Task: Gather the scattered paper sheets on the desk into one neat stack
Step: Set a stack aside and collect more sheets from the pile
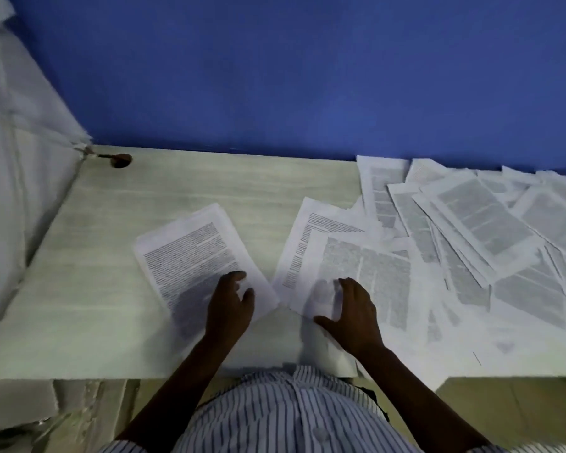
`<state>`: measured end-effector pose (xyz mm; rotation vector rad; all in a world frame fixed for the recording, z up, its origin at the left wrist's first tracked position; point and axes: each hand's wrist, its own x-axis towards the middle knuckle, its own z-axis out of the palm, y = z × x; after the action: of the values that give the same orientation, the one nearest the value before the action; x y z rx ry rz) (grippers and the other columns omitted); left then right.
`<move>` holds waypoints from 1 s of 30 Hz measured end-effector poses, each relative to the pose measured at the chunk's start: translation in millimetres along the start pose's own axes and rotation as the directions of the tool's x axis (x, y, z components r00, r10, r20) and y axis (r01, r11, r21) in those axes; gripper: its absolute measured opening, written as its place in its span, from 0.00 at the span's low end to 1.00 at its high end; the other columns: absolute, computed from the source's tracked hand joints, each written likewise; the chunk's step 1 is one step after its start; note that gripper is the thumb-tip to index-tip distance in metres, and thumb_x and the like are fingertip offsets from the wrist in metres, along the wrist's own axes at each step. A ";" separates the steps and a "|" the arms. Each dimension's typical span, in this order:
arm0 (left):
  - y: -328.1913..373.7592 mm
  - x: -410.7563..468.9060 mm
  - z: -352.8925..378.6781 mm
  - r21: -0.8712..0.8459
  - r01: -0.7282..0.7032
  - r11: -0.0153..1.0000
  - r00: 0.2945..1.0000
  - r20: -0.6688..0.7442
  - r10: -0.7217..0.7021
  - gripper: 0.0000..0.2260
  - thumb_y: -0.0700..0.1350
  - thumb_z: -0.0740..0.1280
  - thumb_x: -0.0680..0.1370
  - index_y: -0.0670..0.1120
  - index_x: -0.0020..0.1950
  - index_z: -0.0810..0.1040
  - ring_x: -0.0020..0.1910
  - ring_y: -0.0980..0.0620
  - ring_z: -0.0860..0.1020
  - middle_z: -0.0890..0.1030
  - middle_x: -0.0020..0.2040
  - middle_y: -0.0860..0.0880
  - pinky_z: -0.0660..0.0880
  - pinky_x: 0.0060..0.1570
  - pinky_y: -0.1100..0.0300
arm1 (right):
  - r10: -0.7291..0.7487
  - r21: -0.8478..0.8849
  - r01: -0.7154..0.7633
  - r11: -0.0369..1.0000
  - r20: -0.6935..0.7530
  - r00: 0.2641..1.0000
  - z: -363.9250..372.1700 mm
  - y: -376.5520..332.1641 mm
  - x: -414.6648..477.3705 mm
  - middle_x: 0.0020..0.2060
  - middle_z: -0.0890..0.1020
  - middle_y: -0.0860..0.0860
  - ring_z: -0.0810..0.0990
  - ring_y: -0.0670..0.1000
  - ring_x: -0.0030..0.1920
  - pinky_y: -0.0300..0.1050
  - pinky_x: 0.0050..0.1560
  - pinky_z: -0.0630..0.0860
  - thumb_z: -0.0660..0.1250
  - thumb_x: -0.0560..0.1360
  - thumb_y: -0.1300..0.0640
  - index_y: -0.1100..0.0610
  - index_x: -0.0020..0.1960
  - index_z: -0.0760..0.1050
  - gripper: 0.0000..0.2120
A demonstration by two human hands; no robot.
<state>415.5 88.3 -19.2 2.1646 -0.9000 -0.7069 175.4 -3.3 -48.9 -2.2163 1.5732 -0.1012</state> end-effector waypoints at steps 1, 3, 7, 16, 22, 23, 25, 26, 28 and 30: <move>8.4 4.7 8.2 0.002 0.003 1.000 0.998 0.068 -0.004 0.17 0.41 0.68 0.78 0.45 0.67 0.75 0.62 0.47 0.77 0.78 0.65 0.45 0.74 0.60 0.54 | 0.029 -0.040 -0.028 0.999 0.013 0.999 -1.9 8.6 -3.9 0.72 0.69 0.56 0.68 0.58 0.72 0.58 0.69 0.69 0.74 0.62 0.31 0.56 0.75 0.63 0.51; 26.9 17.4 25.2 0.053 -0.021 0.998 0.984 0.179 0.011 0.20 0.42 0.68 0.78 0.45 0.70 0.73 0.65 0.46 0.76 0.75 0.68 0.45 0.74 0.64 0.52 | 0.091 -0.115 -0.084 0.990 0.063 0.994 -6.5 22.1 -11.8 0.76 0.64 0.57 0.63 0.60 0.75 0.61 0.71 0.65 0.72 0.63 0.30 0.56 0.77 0.58 0.53; 60.1 49.8 60.6 0.242 -0.059 0.968 0.966 0.257 -0.006 0.25 0.44 0.70 0.77 0.41 0.72 0.69 0.67 0.40 0.73 0.74 0.68 0.40 0.72 0.63 0.49 | 0.108 -0.184 -0.084 0.979 0.127 0.986 -16.0 27.9 -14.6 0.78 0.60 0.56 0.59 0.59 0.77 0.59 0.73 0.63 0.68 0.69 0.30 0.55 0.78 0.56 0.48; 86.0 74.7 95.1 0.376 0.078 0.923 0.983 0.126 -0.135 0.27 0.47 0.72 0.75 0.37 0.68 0.68 0.63 0.35 0.73 0.74 0.65 0.37 0.75 0.58 0.44 | 0.038 -0.240 0.002 0.971 0.162 0.986 -30.9 34.3 2.6 0.71 0.67 0.52 0.68 0.58 0.68 0.58 0.56 0.76 0.66 0.74 0.46 0.54 0.74 0.61 0.32; 83.7 65.0 102.8 0.516 -0.035 0.856 0.987 0.154 -0.052 0.37 0.58 0.77 0.69 0.39 0.68 0.66 0.63 0.37 0.72 0.73 0.64 0.37 0.76 0.54 0.45 | 0.171 0.041 -0.172 0.984 0.024 0.985 -48.2 64.7 3.8 0.66 0.73 0.54 0.75 0.57 0.63 0.53 0.58 0.76 0.71 0.73 0.45 0.56 0.70 0.70 0.29; 82.6 66.1 103.9 0.518 -0.032 0.855 0.986 0.158 -0.059 0.38 0.58 0.77 0.69 0.39 0.69 0.65 0.63 0.38 0.72 0.73 0.65 0.37 0.76 0.55 0.45 | 0.255 0.070 -0.251 0.965 -0.065 0.965 -52.9 75.5 3.6 0.64 0.75 0.56 0.76 0.59 0.61 0.54 0.56 0.77 0.72 0.73 0.45 0.57 0.68 0.72 0.29; 81.4 67.2 104.8 0.515 -0.008 0.857 0.984 0.157 -0.085 0.39 0.58 0.77 0.69 0.40 0.70 0.65 0.64 0.38 0.72 0.73 0.66 0.38 0.76 0.56 0.45 | 0.450 0.111 -0.437 0.893 -0.157 0.879 -63.3 98.3 2.2 0.62 0.75 0.60 0.76 0.62 0.60 0.56 0.56 0.76 0.74 0.71 0.44 0.60 0.68 0.70 0.32; 81.4 67.4 105.2 0.511 -0.001 0.859 0.984 0.154 -0.091 0.39 0.58 0.77 0.70 0.40 0.71 0.64 0.65 0.38 0.72 0.73 0.66 0.38 0.76 0.57 0.45 | 0.535 0.141 -0.518 0.844 -0.148 0.832 -67.7 107.1 2.2 0.62 0.74 0.61 0.75 0.63 0.61 0.57 0.57 0.75 0.75 0.70 0.42 0.62 0.68 0.69 0.36; 84.1 66.6 107.4 0.500 0.007 0.866 0.984 0.150 -0.095 0.40 0.58 0.76 0.70 0.39 0.71 0.64 0.65 0.38 0.73 0.73 0.67 0.38 0.76 0.58 0.45 | 0.619 0.166 -0.601 0.782 -0.094 0.780 -72.1 119.1 4.9 0.62 0.73 0.63 0.72 0.64 0.62 0.57 0.60 0.73 0.76 0.69 0.40 0.65 0.68 0.67 0.41; 87.0 64.3 110.8 0.483 0.011 0.876 0.982 0.160 -0.100 0.39 0.58 0.76 0.70 0.39 0.71 0.63 0.65 0.37 0.74 0.73 0.66 0.38 0.76 0.58 0.45 | 0.618 0.161 -0.603 0.781 -0.056 0.784 -71.9 123.0 9.4 0.63 0.72 0.63 0.71 0.64 0.63 0.56 0.62 0.72 0.76 0.68 0.39 0.66 0.69 0.65 0.44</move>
<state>344.9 -48.5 -36.6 2.6022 -1.2164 -0.7793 48.6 -66.5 -31.3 -1.5150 2.1971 -0.1286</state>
